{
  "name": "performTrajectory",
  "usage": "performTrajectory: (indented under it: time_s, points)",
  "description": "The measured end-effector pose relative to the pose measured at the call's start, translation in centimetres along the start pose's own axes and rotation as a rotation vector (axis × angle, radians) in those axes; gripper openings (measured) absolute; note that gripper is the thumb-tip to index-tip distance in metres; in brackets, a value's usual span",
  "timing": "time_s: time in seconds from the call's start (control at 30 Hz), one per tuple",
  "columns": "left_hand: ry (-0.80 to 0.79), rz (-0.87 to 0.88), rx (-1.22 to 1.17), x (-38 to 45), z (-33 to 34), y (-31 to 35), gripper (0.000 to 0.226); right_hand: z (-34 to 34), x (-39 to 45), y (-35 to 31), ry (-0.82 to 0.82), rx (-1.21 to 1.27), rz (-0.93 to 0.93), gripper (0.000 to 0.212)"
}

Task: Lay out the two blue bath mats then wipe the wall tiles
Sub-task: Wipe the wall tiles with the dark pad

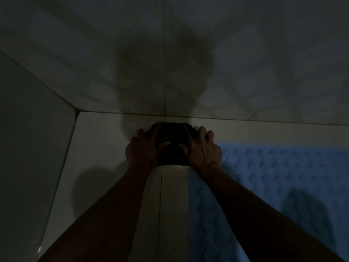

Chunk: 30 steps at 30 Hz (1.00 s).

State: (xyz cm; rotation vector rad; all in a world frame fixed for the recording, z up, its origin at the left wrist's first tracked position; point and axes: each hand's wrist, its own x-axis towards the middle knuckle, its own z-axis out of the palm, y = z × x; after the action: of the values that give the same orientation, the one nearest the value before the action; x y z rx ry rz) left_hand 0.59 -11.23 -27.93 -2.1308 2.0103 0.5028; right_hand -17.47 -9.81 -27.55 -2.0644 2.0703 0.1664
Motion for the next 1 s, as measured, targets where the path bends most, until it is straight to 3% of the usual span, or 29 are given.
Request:
performTrajectory:
  time_s: [0.3,0.6,1.0]
  points:
    - [0.076,0.019,0.02,1.9,0.3,4.2,0.077,-0.5,1.8,3.9,0.012,0.03,0.044,0.064]
    - [-0.037,0.004,-0.025,1.8,0.4,10.5,0.08,-1.1,1.9,10.4,-0.03,0.06,0.03,0.062]
    - [-0.023,-0.01,0.032,0.9,2.3,20.3,0.076,-0.8,1.1,20.4,-0.013,0.08,0.027,0.064]
